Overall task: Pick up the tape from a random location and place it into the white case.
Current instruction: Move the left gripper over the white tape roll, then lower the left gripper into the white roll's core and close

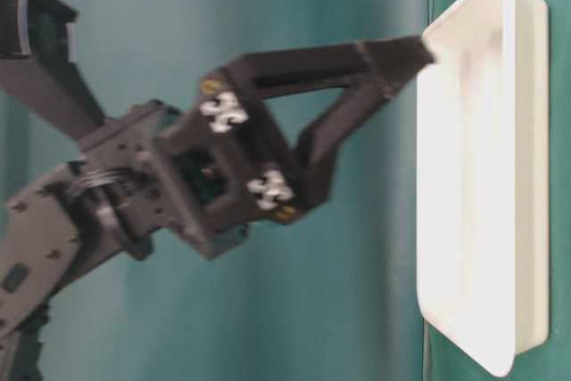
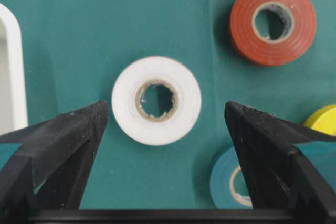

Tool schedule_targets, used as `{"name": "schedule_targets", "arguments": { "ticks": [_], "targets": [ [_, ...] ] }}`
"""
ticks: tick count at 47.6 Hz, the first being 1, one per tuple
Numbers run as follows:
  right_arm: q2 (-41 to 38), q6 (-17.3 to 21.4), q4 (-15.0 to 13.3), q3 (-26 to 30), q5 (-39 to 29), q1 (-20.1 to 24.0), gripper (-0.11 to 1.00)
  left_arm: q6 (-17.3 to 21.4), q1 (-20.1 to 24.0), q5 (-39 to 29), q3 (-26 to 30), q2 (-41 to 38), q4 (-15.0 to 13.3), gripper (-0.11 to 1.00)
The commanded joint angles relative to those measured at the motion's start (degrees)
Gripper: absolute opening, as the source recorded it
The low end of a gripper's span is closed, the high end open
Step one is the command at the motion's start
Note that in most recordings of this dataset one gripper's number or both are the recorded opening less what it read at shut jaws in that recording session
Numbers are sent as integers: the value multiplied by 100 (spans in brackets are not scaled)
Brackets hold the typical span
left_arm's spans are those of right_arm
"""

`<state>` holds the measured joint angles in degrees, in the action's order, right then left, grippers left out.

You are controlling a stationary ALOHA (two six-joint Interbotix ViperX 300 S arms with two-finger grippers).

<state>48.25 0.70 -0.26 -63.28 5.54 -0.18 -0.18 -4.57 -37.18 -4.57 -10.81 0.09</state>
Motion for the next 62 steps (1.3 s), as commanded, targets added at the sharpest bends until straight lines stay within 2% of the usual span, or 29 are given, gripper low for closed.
{"name": "schedule_targets", "arguments": {
  "ticks": [1, 26, 40, 62],
  "targets": [
    [-35, 0, 18, 105, 26, -9, 90, -9, -26, 105, 26, 62, 18, 99],
    [-158, 0, 18, 97, 53, -9, 90, -88, -114, 949, -369, -413, 9, 99],
    [-255, 0, 18, 88, 53, -9, 90, -132, -123, 1169, -387, -967, 0, 99],
    [-369, 0, 18, 70, 35, -9, 90, -185, -114, 1424, -378, -1371, 0, 99]
  ]
}}
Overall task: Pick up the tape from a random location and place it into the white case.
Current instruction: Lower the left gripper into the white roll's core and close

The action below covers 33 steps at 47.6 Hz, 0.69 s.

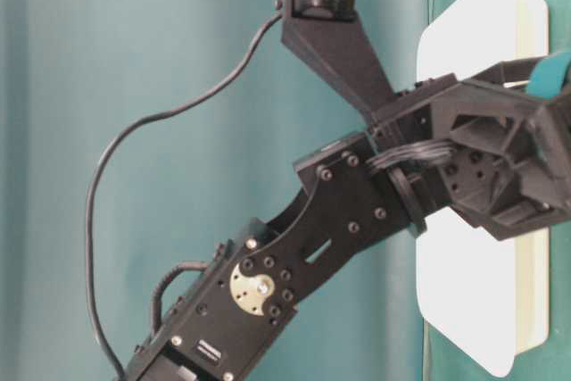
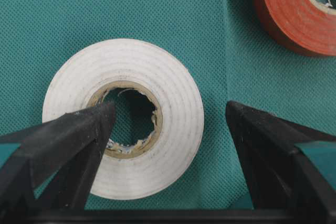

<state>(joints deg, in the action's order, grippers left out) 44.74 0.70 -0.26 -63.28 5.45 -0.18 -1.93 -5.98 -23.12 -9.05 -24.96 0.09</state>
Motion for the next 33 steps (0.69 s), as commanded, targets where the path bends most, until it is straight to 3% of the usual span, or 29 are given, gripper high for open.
{"name": "schedule_targets", "arguments": {
  "ticks": [1, 17, 21, 30, 33],
  "targets": [
    [-26, 0, 18, 79, 35, -9, 90, -9, 26, 18, 70, 35, 0, 99],
    [-18, -9, 9, 70, 44, -9, 90, -9, 18, -62, 62, 35, 0, 93],
    [-18, -9, 9, 70, 44, -9, 90, -9, -9, -229, 70, 26, 0, 78],
    [-18, -9, 9, 70, 62, -9, 90, 9, -26, -360, 62, 44, 0, 28],
    [-18, -9, 9, 70, 62, 0, 90, 9, -35, -360, 79, 44, 0, 26]
  ]
}}
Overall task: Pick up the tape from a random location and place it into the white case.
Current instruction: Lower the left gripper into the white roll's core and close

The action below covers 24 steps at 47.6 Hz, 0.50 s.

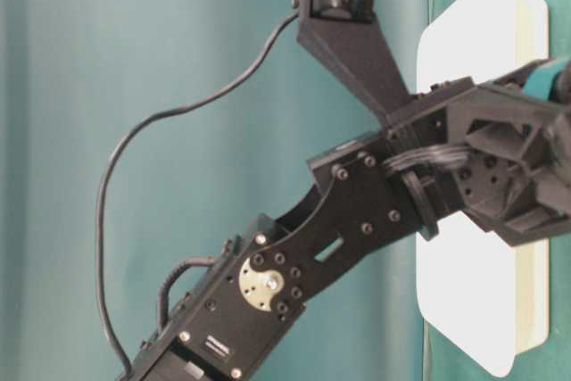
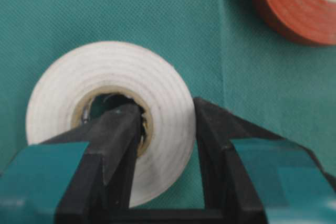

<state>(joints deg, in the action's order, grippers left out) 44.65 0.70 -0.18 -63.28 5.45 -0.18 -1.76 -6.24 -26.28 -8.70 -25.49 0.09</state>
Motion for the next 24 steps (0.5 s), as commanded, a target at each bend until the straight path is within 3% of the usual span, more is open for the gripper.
{"name": "schedule_targets", "arguments": {
  "ticks": [1, 24],
  "targets": [
    [-9, -9, 0, 70, 62, 0, 90, -9, -18, -44, 44, 97, 0, 26],
    [-18, -9, 0, 70, 62, -9, 90, -9, -62, -35, 141, 88, 0, 26]
  ]
}}
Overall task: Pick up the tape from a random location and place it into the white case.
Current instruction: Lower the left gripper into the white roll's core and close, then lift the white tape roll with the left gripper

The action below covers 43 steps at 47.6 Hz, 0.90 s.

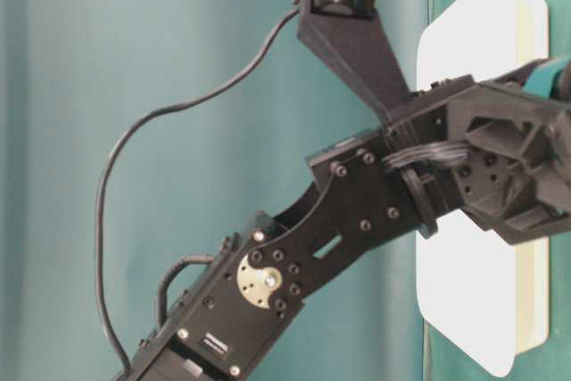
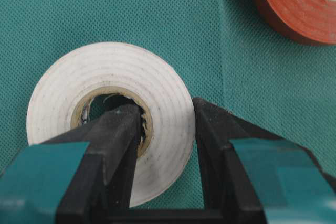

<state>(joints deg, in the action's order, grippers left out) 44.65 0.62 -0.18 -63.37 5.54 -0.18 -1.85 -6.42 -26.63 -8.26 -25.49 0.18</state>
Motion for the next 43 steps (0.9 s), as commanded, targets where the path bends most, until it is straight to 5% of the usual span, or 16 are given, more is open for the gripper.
{"name": "schedule_targets", "arguments": {
  "ticks": [1, 43],
  "targets": [
    [-9, 0, 0, 79, 53, 0, 90, 0, -44, 0, 97, 88, -9, 26],
    [-9, 0, 9, 88, 35, -9, 90, 62, -62, -378, 79, 1354, 18, 25]
  ]
}}
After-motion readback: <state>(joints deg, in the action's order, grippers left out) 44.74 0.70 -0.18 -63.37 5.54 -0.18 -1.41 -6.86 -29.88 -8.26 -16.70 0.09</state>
